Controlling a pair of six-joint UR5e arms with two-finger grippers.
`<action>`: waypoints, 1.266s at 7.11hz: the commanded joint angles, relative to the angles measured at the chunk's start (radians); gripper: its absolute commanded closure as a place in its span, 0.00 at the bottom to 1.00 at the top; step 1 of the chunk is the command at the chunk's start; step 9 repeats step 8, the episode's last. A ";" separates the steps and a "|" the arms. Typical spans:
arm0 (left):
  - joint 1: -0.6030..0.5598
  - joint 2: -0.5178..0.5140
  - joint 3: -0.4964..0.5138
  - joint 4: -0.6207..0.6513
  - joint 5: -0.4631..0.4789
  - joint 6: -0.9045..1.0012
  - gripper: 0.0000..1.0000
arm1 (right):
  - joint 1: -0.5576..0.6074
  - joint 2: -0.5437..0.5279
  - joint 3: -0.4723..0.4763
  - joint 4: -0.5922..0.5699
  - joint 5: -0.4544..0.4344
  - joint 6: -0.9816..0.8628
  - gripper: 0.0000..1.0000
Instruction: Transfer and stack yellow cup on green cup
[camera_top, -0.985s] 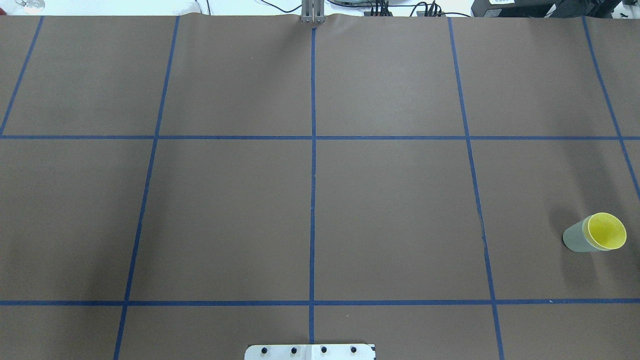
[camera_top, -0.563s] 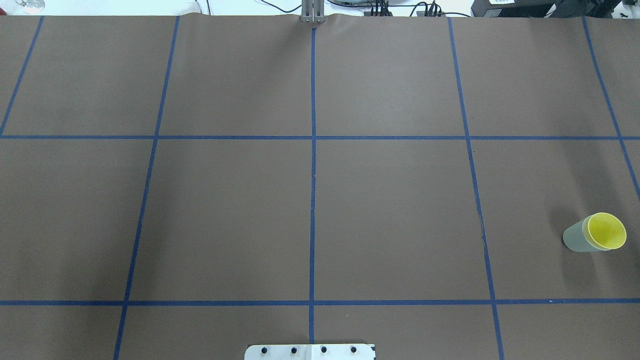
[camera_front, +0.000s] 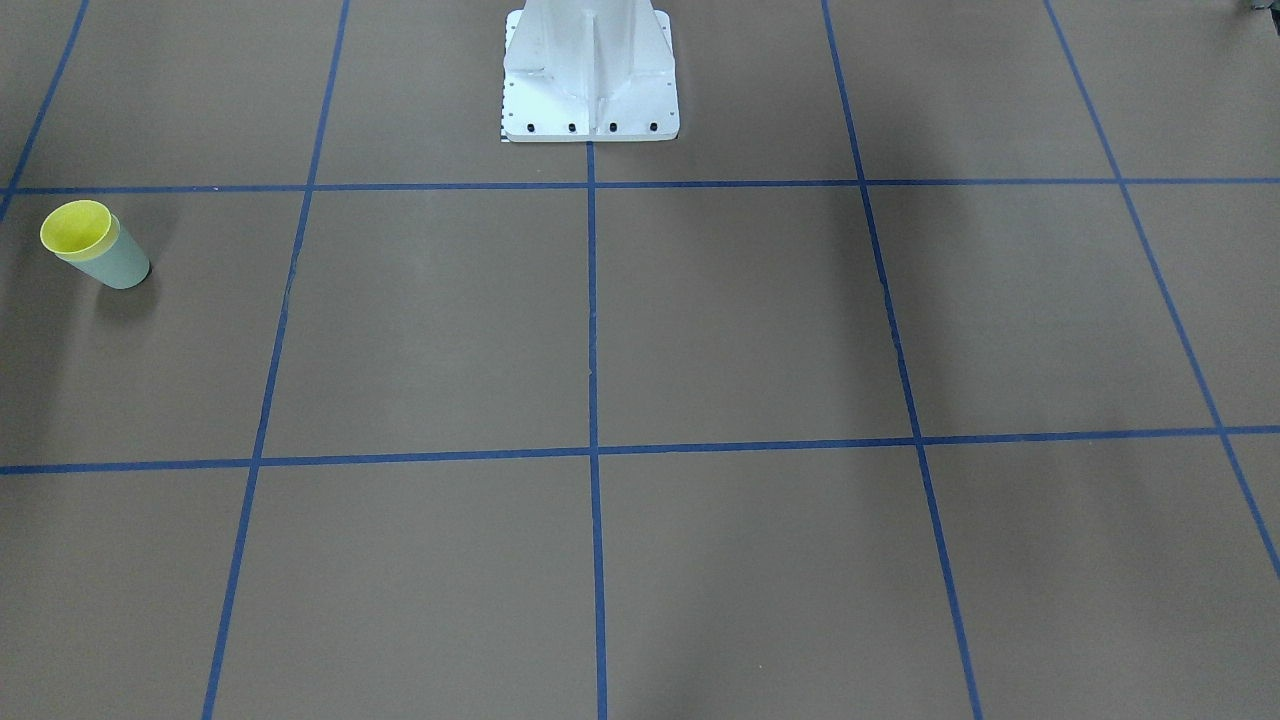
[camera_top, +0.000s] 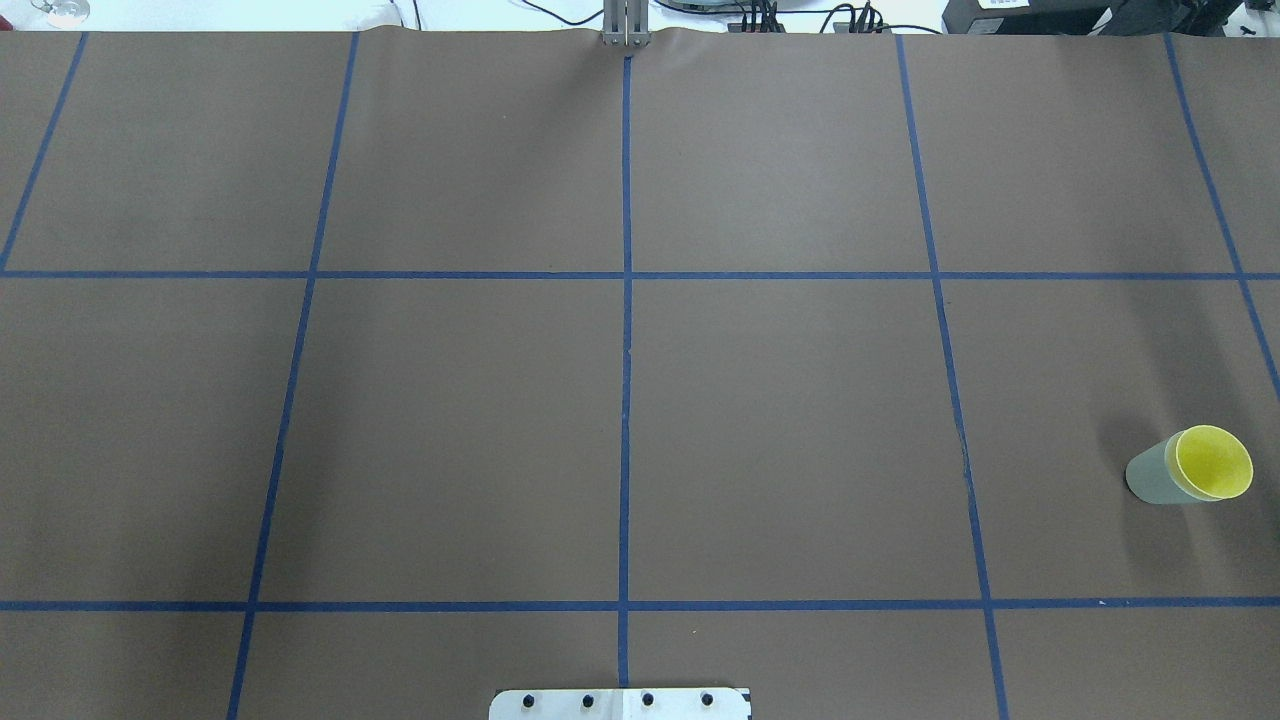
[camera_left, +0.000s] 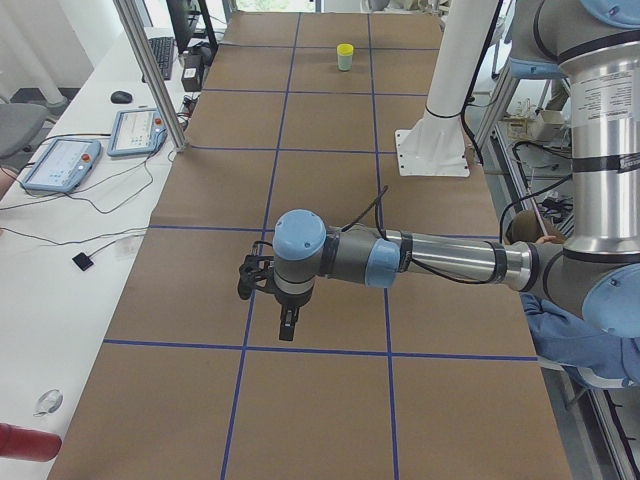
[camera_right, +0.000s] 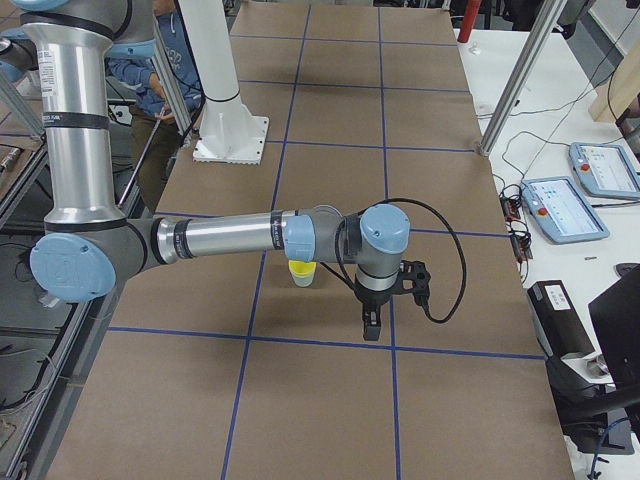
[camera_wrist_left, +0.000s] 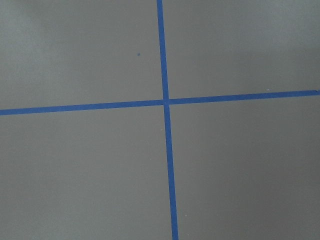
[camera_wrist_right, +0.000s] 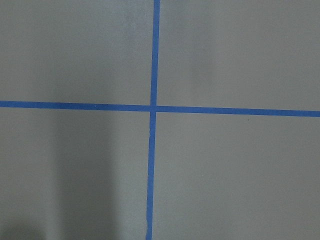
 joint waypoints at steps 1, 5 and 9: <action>0.001 0.001 0.000 -0.001 0.002 0.001 0.00 | 0.000 -0.003 0.000 0.003 0.002 0.008 0.00; 0.001 0.001 -0.002 -0.001 0.000 0.001 0.00 | -0.001 -0.004 -0.005 0.002 0.016 0.016 0.00; 0.001 0.001 -0.002 -0.002 0.000 0.001 0.00 | -0.003 -0.003 -0.005 0.003 0.013 0.014 0.00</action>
